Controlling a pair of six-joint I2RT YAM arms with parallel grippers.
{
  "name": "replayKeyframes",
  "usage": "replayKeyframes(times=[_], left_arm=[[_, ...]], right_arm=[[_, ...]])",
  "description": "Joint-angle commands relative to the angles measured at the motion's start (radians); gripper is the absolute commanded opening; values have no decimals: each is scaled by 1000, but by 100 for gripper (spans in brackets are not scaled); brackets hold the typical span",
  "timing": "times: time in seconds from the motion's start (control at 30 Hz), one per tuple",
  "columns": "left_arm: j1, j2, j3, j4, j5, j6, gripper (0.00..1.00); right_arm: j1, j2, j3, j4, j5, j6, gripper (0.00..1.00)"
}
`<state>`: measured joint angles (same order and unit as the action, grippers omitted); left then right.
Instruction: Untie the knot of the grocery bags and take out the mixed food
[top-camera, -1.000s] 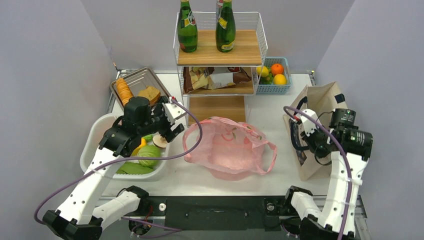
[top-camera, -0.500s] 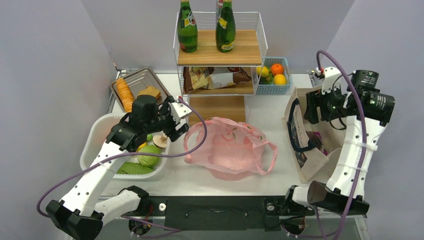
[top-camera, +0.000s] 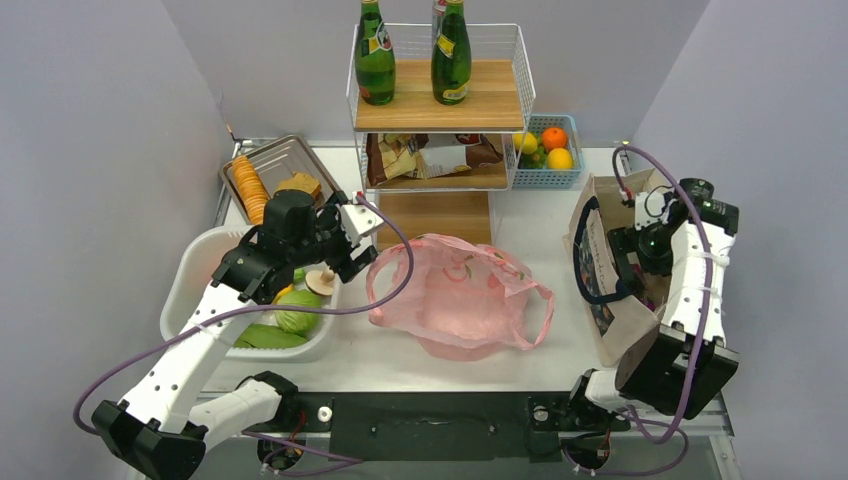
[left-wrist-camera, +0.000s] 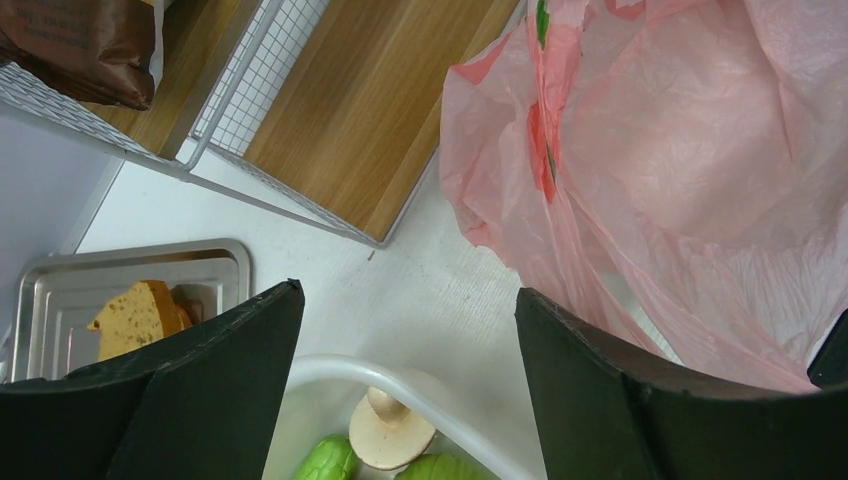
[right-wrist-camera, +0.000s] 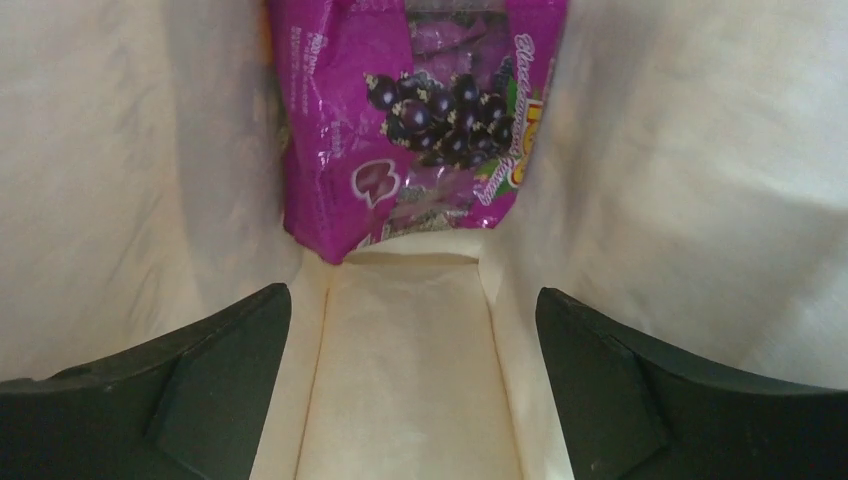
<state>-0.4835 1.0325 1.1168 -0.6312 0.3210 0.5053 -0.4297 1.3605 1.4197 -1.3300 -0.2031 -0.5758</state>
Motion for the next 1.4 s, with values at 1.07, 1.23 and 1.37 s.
replayKeyframes(times=[1.07, 1.23, 1.37], left_arm=[[-4, -51, -17, 9, -21, 47, 76], [-4, -54, -14, 13, -20, 43, 77], [-4, -52, -9, 23, -18, 41, 78]], right_arm=[[8, 60, -106, 163, 7, -34, 0], [-9, 11, 22, 84, -89, -9, 0], [-17, -9, 113, 39, -150, 4, 0]])
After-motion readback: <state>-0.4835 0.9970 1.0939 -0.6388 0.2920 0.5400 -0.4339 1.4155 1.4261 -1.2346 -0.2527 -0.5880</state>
